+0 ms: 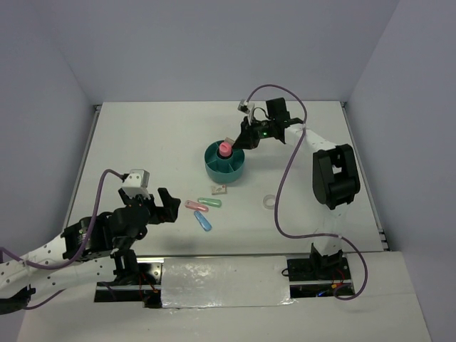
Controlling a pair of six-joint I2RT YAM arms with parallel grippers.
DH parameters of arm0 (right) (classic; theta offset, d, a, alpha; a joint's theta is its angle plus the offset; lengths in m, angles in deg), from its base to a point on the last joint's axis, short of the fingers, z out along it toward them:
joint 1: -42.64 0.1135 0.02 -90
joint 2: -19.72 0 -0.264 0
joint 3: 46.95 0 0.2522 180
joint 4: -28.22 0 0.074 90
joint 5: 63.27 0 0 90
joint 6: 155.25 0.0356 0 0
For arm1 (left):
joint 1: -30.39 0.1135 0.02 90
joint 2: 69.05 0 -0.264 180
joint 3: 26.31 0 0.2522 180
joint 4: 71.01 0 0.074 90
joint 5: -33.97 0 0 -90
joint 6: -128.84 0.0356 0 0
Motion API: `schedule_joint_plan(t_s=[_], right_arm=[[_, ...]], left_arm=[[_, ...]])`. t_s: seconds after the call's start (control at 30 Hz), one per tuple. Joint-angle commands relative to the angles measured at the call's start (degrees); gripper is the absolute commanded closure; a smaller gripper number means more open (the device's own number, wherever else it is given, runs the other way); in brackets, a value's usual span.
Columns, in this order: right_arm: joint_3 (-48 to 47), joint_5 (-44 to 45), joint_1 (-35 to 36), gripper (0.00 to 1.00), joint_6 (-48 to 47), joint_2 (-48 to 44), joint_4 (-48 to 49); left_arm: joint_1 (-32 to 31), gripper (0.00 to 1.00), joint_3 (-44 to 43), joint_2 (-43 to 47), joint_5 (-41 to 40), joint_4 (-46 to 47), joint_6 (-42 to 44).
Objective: Sort the stationery into containers
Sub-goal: Place the stationery in the storage box, then pick up the pen from the center of the board.
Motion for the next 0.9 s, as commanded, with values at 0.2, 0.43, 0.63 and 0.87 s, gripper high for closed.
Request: schedule_joint_plan(t_s=[0.2, 0.43, 0.63, 0.87], right_arm=[[-2.17, 0.01, 0.6, 0.47, 1.17, -0.16, 1.91], [-1.03, 0.8, 0.6, 0.46, 0.91, -4.37, 2.26], [2.47, 5.36, -1.06, 0.44, 5.91, -11.93, 6.99], [16.09, 22.31, -0.11, 0.0, 18.02, -29.93, 12.89]], left_arm=[[-0.12, 0.01, 0.34, 0.33, -0.87, 2.32, 0.61], [-0.12, 0.01, 0.34, -0.55, -0.52, 2.67, 0.96], [-0.12, 0.01, 0.08, -7.48, 0.89, 4.42, -1.66], [14.18, 0.09, 1.22, -28.54, 16.42, 14.77, 1.57]])
